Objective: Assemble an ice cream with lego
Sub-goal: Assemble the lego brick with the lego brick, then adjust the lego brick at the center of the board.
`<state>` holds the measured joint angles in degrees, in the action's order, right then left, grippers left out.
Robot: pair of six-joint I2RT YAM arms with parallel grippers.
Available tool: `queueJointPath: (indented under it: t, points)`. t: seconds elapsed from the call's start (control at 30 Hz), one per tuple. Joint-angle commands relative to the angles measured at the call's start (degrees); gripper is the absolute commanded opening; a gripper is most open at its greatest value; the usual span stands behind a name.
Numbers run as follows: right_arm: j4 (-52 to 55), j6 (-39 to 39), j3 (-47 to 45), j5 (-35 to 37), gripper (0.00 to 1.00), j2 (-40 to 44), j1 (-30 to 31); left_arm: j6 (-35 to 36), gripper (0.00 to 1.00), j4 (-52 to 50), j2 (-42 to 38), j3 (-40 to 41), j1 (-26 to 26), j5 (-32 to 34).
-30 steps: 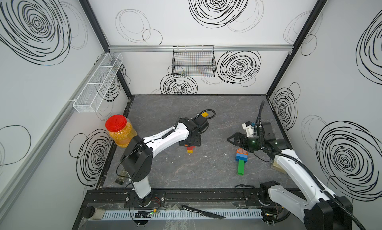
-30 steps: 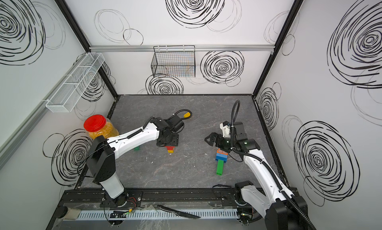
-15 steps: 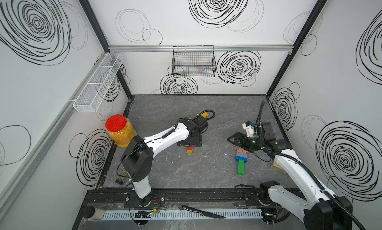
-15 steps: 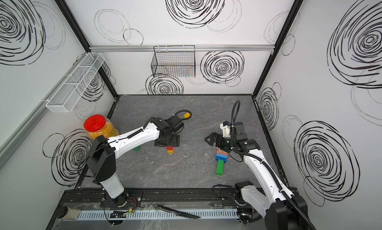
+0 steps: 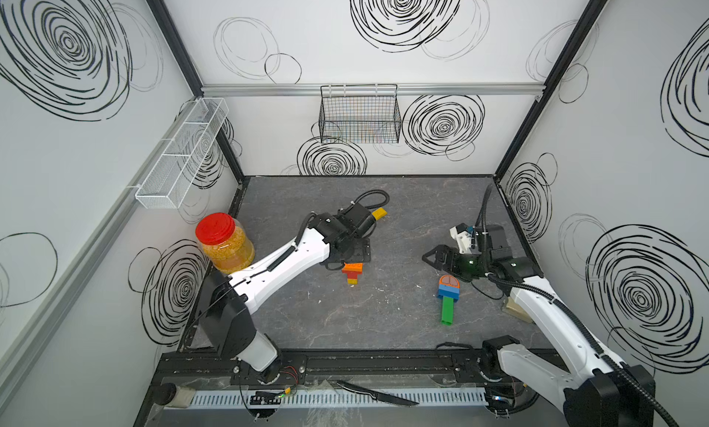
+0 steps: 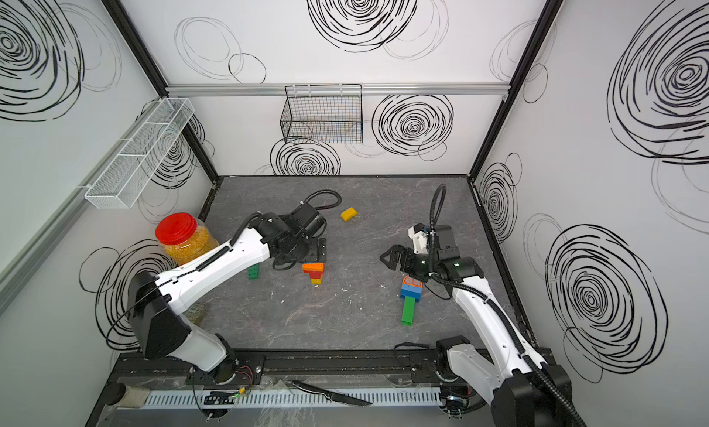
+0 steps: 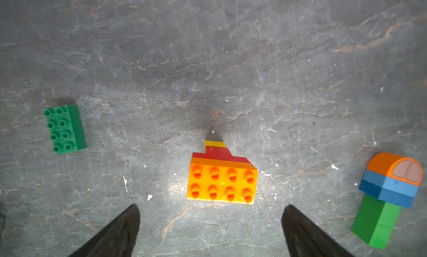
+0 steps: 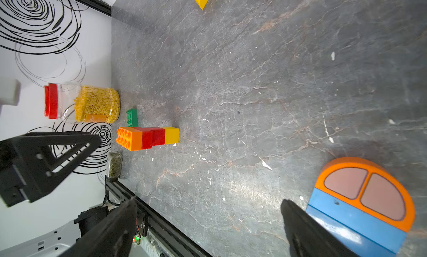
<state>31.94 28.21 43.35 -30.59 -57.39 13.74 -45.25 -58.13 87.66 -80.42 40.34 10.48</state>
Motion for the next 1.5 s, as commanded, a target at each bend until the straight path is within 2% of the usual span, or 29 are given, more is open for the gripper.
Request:
queueJointPath:
  t: [0.0,0.2,0.37,0.67,0.83,1.13,1.3,1.47]
  points:
    - [0.75,-0.85,1.7,-0.17,1.0,-0.01,-0.16,-0.63,0.99,0.35,-4.89,3.47,-4.36,-0.28]
    - [0.69,-0.86,2.17,-0.19,1.0,-0.35,0.09,4.41,0.99,4.02,-10.29,13.09,-16.7,-2.43]
    - [0.32,-0.54,2.52,0.12,1.0,-0.99,0.73,10.28,0.99,13.24,-10.73,22.24,-26.47,-6.55]
    - [0.4,-0.17,2.83,0.71,1.0,-1.5,1.31,12.56,0.99,24.03,-5.47,27.87,-35.45,-12.47]
    - [0.49,-0.21,2.79,1.01,1.0,-1.61,1.37,13.0,0.99,26.14,-3.35,30.04,-37.61,-13.57]
    - [0.07,-0.17,2.79,0.79,1.0,-2.3,1.38,12.31,0.99,25.31,-1.17,31.88,-37.78,-9.58]
    - [0.18,-0.16,2.61,0.89,1.0,-2.03,1.33,12.12,0.99,24.89,-0.87,32.43,-37.28,-7.56]
    - [0.19,-0.16,2.61,0.93,1.0,-1.95,1.35,11.56,0.99,25.86,0.29,32.09,-34.93,-8.31]
